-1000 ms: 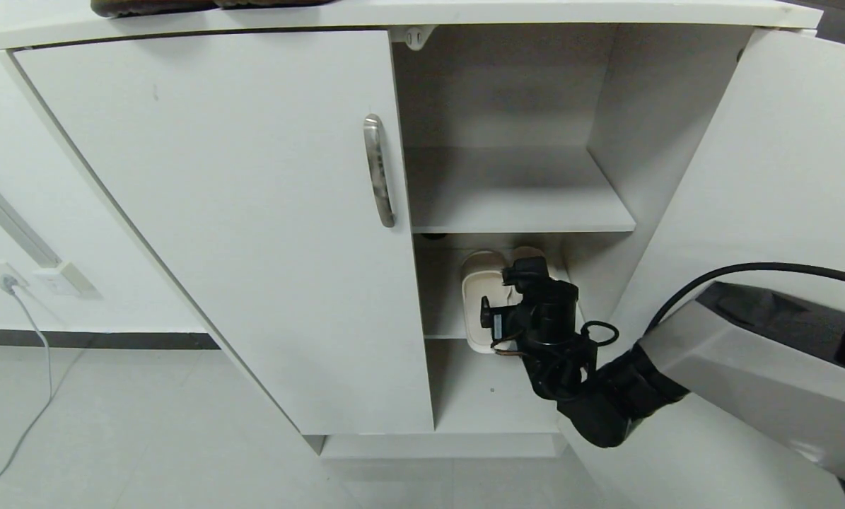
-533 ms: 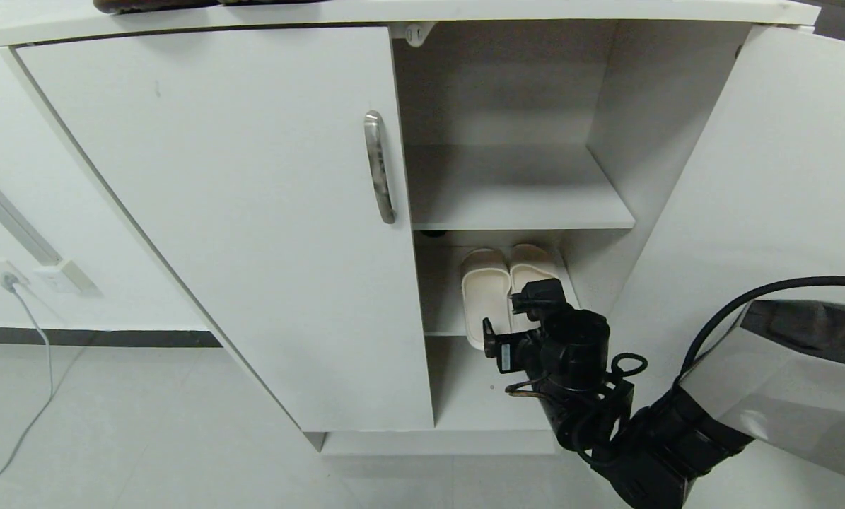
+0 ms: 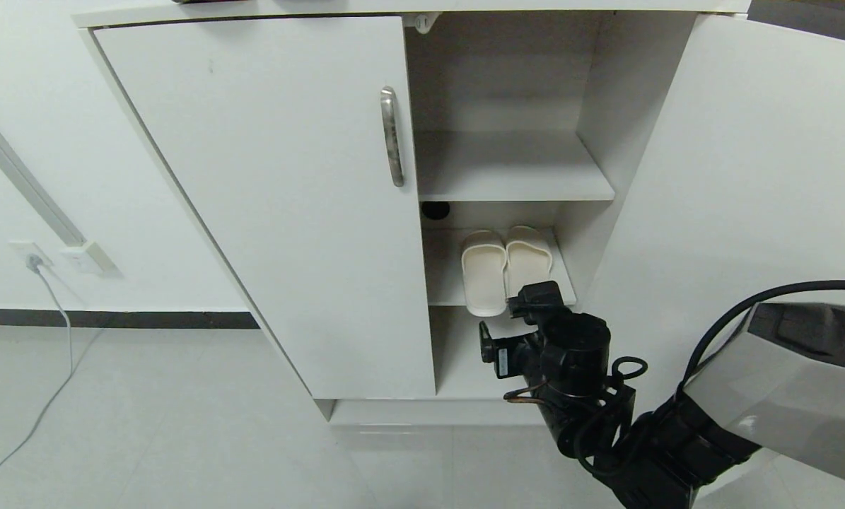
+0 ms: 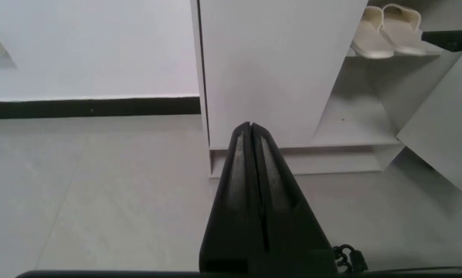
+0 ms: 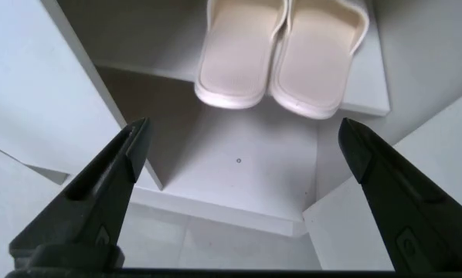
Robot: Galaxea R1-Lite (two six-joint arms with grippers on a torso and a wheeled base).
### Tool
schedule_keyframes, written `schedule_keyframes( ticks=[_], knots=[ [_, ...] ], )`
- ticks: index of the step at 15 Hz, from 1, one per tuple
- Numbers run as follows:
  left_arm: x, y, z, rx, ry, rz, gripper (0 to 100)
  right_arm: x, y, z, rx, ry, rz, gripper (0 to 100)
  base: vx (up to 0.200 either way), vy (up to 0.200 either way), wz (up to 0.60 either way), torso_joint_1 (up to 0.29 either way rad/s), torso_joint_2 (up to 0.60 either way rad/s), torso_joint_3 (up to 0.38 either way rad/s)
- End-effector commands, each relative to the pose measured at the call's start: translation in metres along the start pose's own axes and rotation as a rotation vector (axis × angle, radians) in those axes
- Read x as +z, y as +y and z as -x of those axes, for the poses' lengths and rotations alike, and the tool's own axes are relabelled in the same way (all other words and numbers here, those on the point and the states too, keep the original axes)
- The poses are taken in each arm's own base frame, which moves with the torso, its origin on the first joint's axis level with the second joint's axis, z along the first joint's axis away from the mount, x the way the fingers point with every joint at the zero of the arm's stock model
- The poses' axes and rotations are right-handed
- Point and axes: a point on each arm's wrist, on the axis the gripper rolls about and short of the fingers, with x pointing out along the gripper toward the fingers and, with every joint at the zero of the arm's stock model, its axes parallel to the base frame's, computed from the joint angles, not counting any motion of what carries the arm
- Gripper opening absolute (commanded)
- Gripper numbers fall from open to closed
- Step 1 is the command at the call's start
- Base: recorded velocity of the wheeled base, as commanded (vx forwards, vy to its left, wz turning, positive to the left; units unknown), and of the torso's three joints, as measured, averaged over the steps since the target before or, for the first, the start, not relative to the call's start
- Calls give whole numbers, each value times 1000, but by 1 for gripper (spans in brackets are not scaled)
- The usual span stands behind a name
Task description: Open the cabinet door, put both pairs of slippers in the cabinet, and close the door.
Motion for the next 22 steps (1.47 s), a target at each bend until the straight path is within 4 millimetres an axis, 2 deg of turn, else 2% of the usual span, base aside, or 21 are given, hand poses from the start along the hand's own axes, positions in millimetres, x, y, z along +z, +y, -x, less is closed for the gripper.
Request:
schedule_keyframes(
  ticks=[1, 13, 22],
  knots=[
    [0, 0, 0, 0, 1, 1, 0, -1, 0, 1, 1, 3, 2, 100, 0, 0, 0, 0, 0, 0],
    [0, 0, 0, 0, 1, 0, 0, -4, 2, 4, 9, 11, 8, 100, 0, 0, 0, 0, 0, 5],
    [0, 0, 0, 0, 1, -3, 0, -5, 1, 4, 9, 16, 12, 100, 0, 0, 0, 3, 2, 190]
  ],
)
